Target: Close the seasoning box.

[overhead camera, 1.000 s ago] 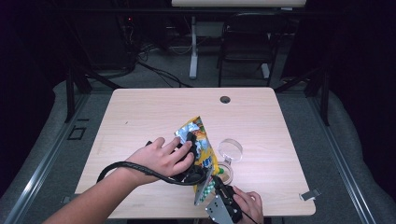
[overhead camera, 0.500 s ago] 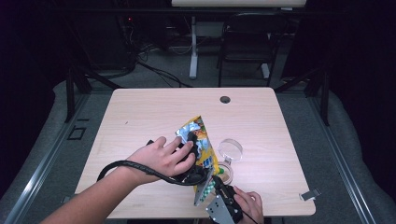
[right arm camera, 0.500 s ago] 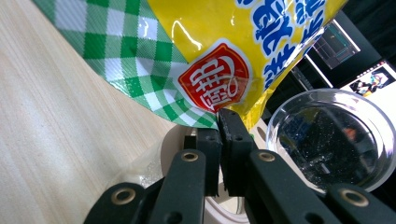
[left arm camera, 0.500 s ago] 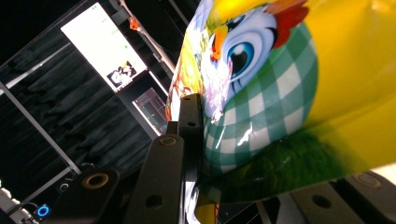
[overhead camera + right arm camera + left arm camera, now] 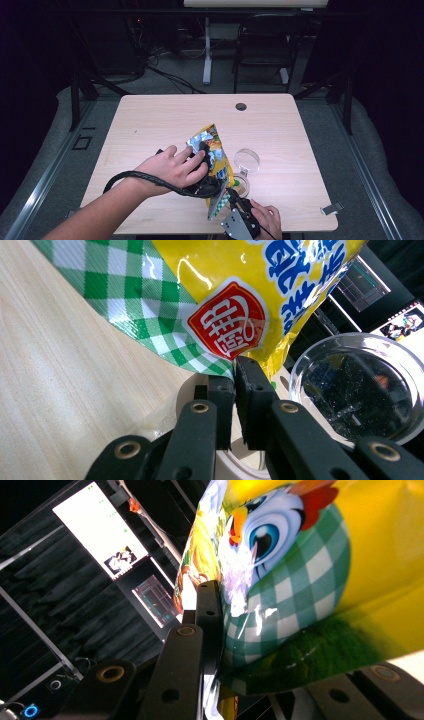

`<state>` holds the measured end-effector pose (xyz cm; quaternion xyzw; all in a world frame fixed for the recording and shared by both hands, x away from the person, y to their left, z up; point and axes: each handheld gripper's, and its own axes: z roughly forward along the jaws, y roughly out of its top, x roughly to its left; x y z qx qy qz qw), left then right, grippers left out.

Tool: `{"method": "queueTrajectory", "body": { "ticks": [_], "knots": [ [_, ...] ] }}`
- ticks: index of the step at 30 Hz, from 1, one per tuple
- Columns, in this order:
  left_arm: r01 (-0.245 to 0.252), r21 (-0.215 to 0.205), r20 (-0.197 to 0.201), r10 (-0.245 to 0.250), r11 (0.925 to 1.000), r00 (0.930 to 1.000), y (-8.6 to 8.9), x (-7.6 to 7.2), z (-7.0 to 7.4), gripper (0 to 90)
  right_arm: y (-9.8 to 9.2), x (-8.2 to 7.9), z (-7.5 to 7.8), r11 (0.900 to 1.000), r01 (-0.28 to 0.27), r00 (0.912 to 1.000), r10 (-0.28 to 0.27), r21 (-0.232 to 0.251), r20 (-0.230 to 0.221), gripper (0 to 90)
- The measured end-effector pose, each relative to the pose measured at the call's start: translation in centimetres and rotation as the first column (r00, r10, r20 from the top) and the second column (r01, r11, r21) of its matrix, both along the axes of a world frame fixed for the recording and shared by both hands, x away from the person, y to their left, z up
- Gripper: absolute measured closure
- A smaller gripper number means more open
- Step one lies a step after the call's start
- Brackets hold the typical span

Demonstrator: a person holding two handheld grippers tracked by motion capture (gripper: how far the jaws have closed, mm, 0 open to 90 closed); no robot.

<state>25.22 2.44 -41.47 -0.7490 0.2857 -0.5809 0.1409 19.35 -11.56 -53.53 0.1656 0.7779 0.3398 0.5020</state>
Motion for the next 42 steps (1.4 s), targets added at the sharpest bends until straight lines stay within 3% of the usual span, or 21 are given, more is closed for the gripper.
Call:
{"method": "queueTrajectory", "body": {
  "ticks": [15,19,23,36,42],
  "knots": [
    [-0.027,-0.002,-0.025,0.027,0.9996,0.9993,-0.21,0.20,0.24,81.7,-0.32,-0.39,0.15,1.000,0.006,1.0000,-0.006,0.022,0.000,79.9],
    [-0.031,-0.003,-0.025,0.031,0.9995,0.9992,-0.19,0.33,0.33,81.8,-0.30,-0.45,0.20,1.000,0.007,1.0000,-0.007,0.022,-0.001,81.6],
    [-0.032,-0.003,-0.030,0.032,0.9995,0.9990,-0.14,0.42,0.42,81.8,-0.22,-0.51,0.22,1.000,0.006,1.0000,-0.006,0.014,0.002,89.7],
    [-0.036,0.003,-0.048,0.036,0.9994,0.9982,-0.09,0.43,0.32,81.9,-0.10,-0.47,0.05,1.000,-0.003,0.9996,0.003,0.000,-0.030,90.0],
    [-0.025,0.011,-0.043,0.026,0.9996,0.9987,-0.18,0.39,0.03,81.7,-0.05,-0.34,-0.11,1.000,-0.009,0.9990,0.010,0.016,-0.044,90.0]
  ]
}}
